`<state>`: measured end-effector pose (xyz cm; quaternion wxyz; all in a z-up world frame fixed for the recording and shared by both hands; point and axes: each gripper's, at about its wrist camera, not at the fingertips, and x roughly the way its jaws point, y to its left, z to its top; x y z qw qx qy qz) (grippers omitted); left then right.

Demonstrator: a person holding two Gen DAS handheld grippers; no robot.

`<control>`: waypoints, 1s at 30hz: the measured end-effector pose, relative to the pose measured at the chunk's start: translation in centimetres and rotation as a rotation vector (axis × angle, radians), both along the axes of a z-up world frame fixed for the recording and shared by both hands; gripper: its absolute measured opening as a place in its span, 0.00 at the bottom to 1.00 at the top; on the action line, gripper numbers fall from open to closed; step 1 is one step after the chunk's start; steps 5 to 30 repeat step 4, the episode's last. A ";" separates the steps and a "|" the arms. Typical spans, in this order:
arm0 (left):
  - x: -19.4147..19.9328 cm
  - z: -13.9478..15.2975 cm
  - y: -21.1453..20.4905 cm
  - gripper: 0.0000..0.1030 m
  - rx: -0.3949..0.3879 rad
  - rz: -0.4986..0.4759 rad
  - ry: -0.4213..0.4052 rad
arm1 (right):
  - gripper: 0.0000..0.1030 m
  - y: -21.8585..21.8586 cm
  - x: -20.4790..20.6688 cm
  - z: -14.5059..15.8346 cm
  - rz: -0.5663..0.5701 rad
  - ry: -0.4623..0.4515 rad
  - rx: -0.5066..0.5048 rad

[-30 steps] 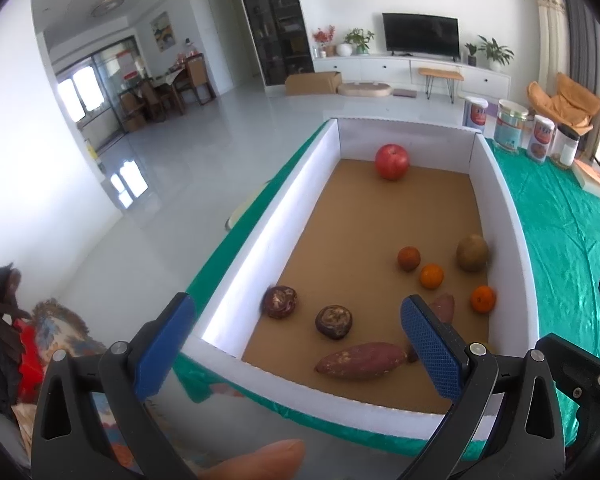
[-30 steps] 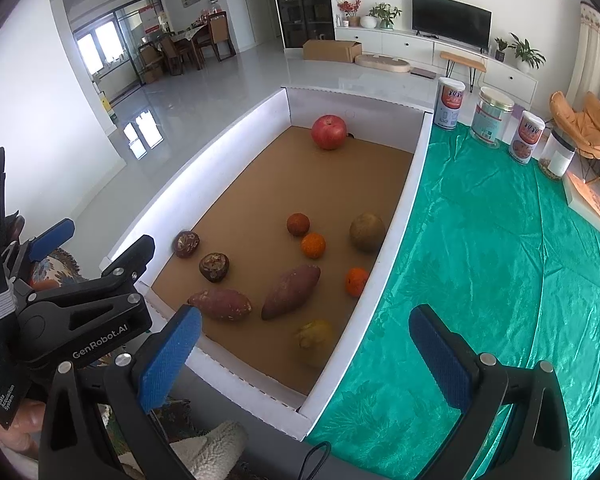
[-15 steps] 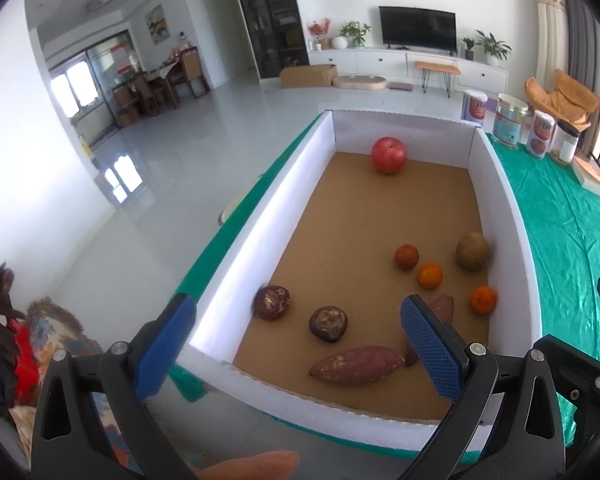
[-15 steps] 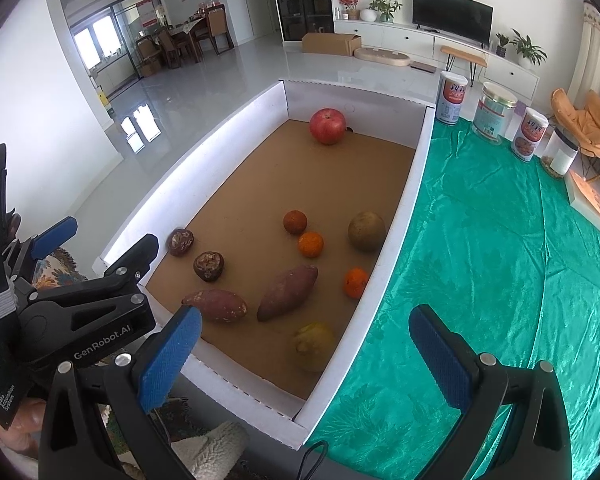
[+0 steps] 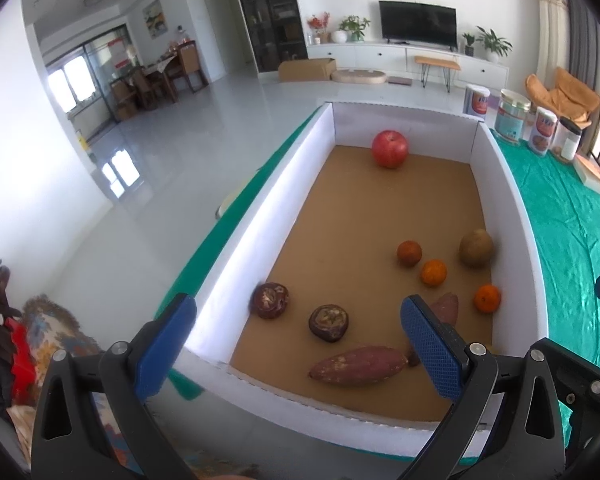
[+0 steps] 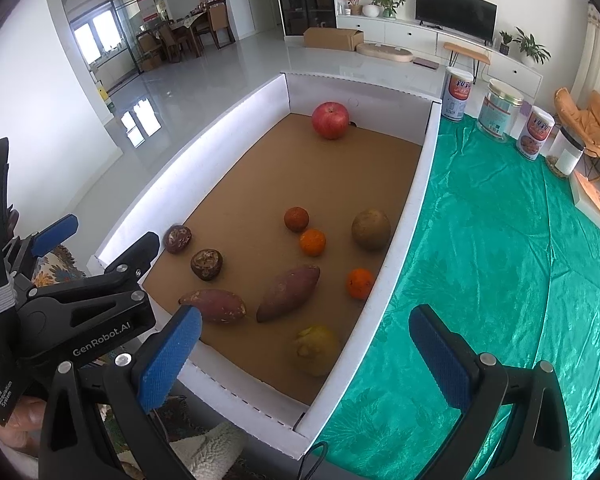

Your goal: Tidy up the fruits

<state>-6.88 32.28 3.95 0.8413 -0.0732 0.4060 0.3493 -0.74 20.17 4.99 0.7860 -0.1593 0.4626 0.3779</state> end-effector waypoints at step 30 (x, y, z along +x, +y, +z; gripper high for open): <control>-0.1 -0.1 -0.1 0.99 -0.006 -0.008 -0.009 | 1.00 0.1 0.0 -0.1 0.003 -0.002 -0.005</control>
